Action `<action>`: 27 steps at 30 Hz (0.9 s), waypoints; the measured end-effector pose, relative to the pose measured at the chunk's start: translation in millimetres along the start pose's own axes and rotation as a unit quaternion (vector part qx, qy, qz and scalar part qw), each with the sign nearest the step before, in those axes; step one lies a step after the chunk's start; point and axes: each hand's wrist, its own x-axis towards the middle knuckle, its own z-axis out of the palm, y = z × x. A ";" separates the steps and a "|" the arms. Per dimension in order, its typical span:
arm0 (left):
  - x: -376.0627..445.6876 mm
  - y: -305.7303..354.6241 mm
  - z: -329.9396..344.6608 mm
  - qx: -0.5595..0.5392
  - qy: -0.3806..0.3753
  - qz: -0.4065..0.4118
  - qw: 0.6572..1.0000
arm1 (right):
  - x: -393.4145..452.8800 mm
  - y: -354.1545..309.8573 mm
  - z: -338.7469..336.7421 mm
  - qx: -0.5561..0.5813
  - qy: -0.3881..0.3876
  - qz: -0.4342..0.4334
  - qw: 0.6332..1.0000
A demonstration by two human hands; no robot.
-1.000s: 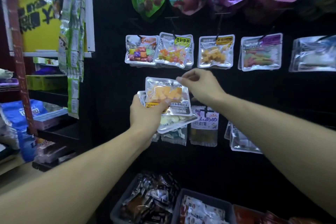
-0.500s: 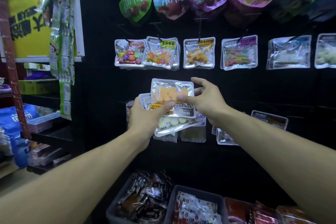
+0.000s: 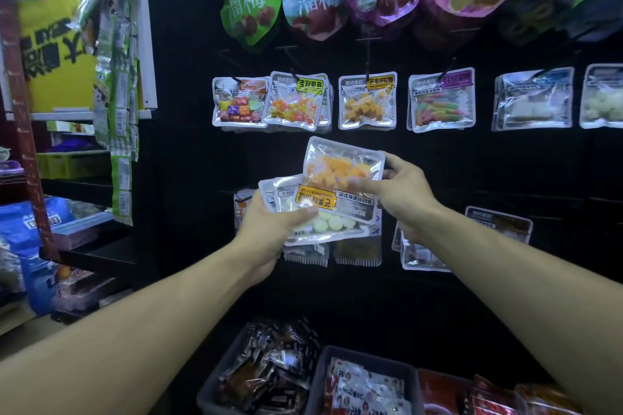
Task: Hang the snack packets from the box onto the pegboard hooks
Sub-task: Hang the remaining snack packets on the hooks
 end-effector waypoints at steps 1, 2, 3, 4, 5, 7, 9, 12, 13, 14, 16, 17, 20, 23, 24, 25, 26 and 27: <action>0.2 -0.4 0.1 -0.009 0.013 0.001 1.000 | 1.0 0.2 -1.8 0.005 -0.003 0.007 1.000; 0.7 -1.0 0.2 -0.018 0.025 0.002 1.000 | 2.0 0.9 -4.3 -0.003 -0.009 0.023 1.000; 1.0 -1.6 0.3 -0.022 0.036 0.002 0.999 | 1.8 0.3 -7.6 -0.027 -0.020 0.043 0.999; 2.0 -3.2 -0.3 -0.016 0.044 0.004 0.999 | 1.4 -0.2 -11.5 -0.062 -0.037 0.063 0.995; 2.7 -4.7 -1.3 -0.005 0.051 0.006 0.999 | 0.1 -1.0 -15.3 -0.104 -0.063 0.077 0.990; 4.1 -8.3 -3.8 0.025 0.056 0.010 0.998 | -5.1 -2.7 -21.6 -0.191 -0.129 0.089 0.969; 5.6 -9.9 -3.7 0.063 0.048 0.015 0.997 | -11.5 -5.6 -23.0 -0.228 -0.186 0.089 0.951; 4.1 -6.5 1.1 0.091 0.028 0.022 0.995 | -12.2 -8.3 -23.1 -0.206 -0.222 0.080 0.950; 4.7 -5.5 1.4 0.097 0.023 0.025 0.995 | -9.8 -9.1 -24.4 -0.203 -0.213 0.076 0.953; 5.1 -4.2 1.5 0.109 0.017 0.031 0.993 | -7.0 -9.7 -26.2 -0.210 -0.201 0.072 0.954; 5.7 -2.7 0.1 0.134 0.006 0.043 0.990 | -1.7 -10.2 -30.4 -0.228 -0.193 0.075 0.951; 5.7 -2.4 -0.9 0.142 0.005 0.046 0.989 | 0.4 -11.0 -32.8 -0.231 -0.198 0.086 0.949; 5.0 -4.8 -3.6 0.140 0.017 0.049 0.989 | 4.8 -15.7 -39.1 -0.196 -0.205 0.121 0.951; 8.6 -7.8 -7.4 0.115 0.040 0.048 0.991 | 11.6 -20.6 -42.4 -0.109 -0.181 0.120 0.970; 10.3 -8.1 -8.0 0.104 0.047 0.047 0.992 | 13.7 -22.8 -42.0 -0.073 -0.161 0.113 0.978; 12.4 -8.0 -8.5 0.093 0.057 0.047 0.993 | 16.8 -24.0 -40.1 -0.044 -0.134 0.101 0.985; 14.4 -7.6 -8.0 0.083 0.066 0.047 0.993 | 18.9 -25.7 -36.8 -0.023 -0.104 0.085 0.991; 16.1 -6.6 -6.3 0.074 0.071 0.049 0.994 | 21.9 -26.6 -33.6 -0.008 -0.073 0.068 0.995</action>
